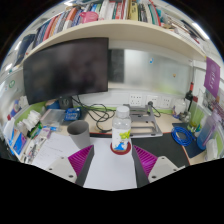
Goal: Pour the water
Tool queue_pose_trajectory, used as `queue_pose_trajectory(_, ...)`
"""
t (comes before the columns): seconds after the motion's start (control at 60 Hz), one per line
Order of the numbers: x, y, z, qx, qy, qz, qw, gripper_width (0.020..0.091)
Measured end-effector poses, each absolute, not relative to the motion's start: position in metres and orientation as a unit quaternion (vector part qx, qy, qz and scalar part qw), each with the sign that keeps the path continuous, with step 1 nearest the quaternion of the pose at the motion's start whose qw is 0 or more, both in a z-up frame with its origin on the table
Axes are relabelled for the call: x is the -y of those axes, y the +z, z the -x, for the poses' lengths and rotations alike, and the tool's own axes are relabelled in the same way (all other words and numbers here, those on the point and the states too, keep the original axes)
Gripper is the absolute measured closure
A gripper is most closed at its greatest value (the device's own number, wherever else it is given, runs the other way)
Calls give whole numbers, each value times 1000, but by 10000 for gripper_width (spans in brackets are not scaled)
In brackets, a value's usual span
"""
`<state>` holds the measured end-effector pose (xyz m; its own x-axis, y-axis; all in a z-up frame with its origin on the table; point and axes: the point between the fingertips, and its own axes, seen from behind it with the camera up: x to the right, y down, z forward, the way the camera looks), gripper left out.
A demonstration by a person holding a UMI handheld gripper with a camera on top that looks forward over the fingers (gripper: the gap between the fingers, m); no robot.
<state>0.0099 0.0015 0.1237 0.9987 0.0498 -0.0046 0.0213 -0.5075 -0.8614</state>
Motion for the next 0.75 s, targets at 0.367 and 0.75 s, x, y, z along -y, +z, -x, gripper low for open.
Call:
queue_pose_trajectory(0.367,30,228,-33,-1,7,863,506,347)
queue_pose_trajectory(0.75,21,258,-29,5,15,853,522,357)
